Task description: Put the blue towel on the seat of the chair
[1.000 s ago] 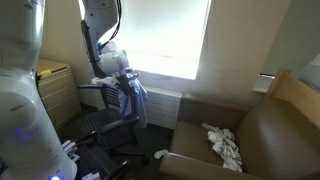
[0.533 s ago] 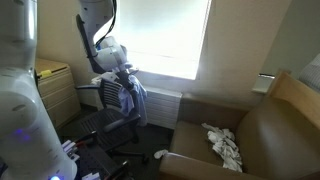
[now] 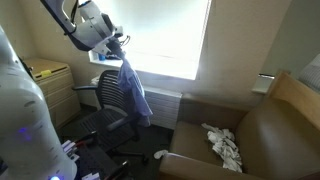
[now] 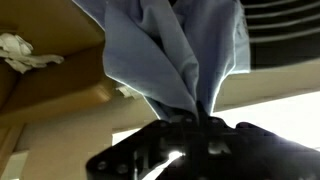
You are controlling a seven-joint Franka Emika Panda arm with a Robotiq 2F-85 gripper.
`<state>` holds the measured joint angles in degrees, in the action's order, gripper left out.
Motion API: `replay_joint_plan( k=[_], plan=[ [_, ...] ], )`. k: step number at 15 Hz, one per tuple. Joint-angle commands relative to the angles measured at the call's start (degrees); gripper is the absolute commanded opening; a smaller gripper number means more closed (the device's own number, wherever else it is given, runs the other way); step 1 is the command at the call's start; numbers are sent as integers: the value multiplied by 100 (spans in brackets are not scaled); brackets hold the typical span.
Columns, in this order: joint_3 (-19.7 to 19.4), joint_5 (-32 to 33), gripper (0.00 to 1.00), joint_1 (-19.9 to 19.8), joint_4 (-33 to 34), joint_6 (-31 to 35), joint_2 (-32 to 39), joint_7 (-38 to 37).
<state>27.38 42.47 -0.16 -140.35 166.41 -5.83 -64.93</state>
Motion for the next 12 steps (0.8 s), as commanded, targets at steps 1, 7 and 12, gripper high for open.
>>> replay_joint_plan(
  k=[1, 7, 12],
  plan=[
    [-146, -685, 1, 454, -351, 700, -1079, 523],
    [-744, -2451, 1, 2081, -389, 1241, -2322, 1984],
    [-1196, -4429, 1, 3434, -218, 709, -3364, 3389]
  ],
)
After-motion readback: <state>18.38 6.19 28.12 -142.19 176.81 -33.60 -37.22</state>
